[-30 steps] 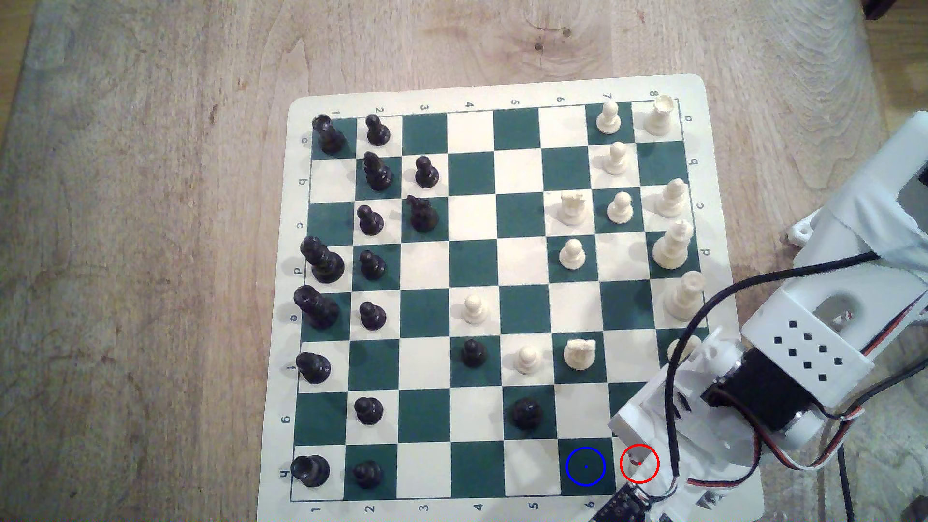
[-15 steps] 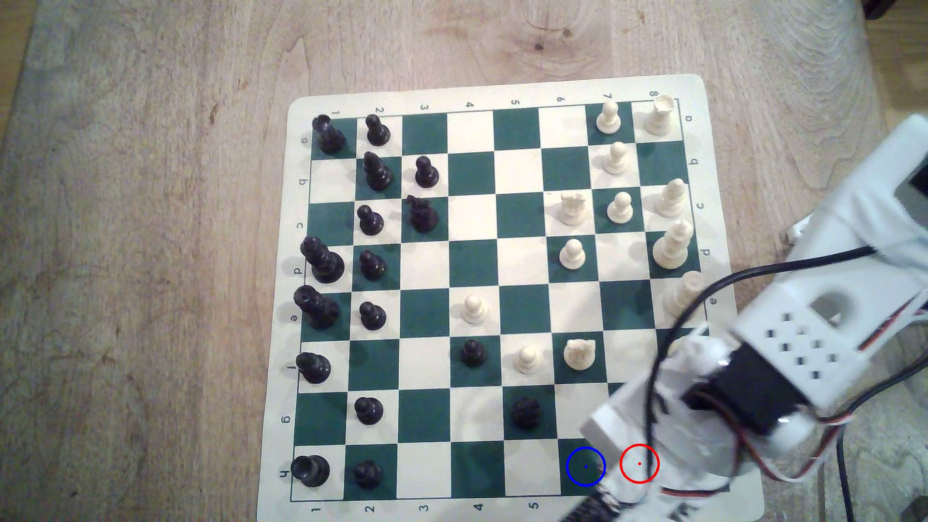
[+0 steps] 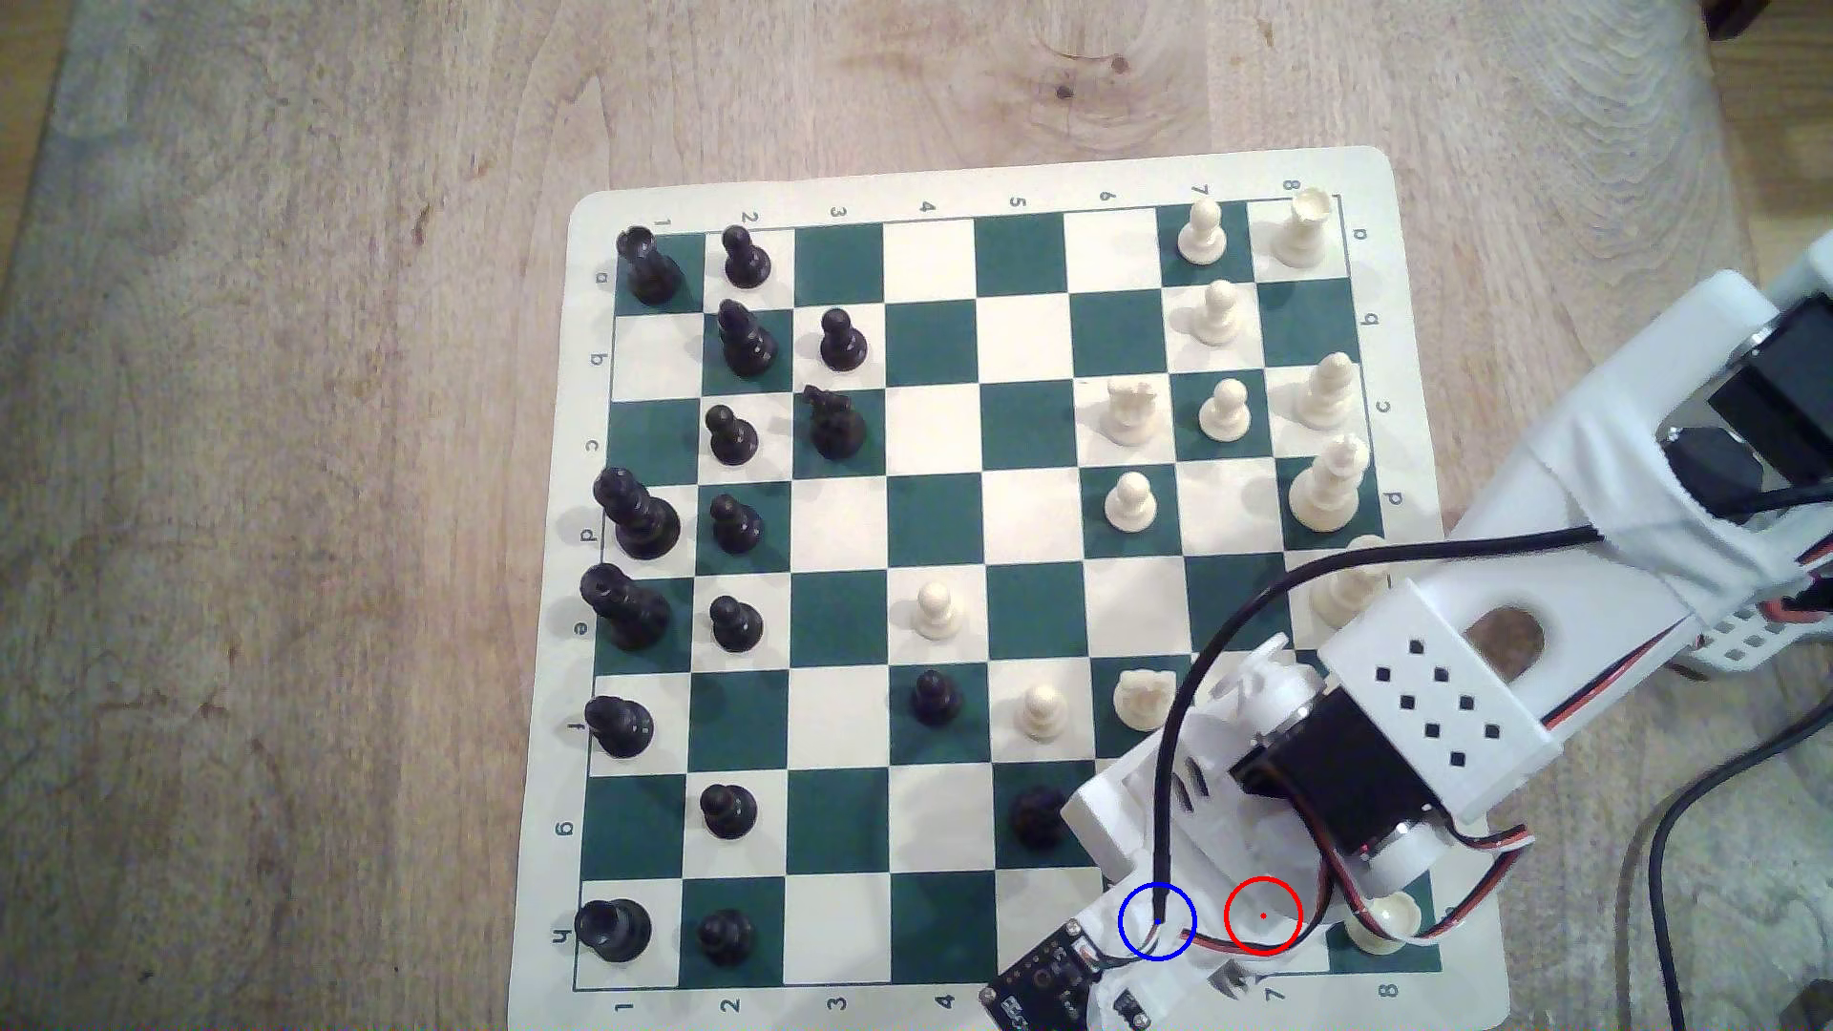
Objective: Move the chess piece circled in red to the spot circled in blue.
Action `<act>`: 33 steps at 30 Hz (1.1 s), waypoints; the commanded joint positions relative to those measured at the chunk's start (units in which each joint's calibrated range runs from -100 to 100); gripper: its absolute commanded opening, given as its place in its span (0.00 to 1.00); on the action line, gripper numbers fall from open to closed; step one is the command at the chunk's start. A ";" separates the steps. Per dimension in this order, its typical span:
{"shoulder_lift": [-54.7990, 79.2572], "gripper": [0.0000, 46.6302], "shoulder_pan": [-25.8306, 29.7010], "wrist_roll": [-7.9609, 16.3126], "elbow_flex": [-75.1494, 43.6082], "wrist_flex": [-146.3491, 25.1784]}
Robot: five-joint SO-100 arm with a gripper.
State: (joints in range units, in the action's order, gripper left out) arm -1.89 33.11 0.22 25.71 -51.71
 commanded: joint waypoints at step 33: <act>-1.09 0.41 0.01 -0.10 -3.95 0.61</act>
State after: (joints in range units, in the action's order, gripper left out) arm -0.88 34.51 -0.17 25.71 -51.24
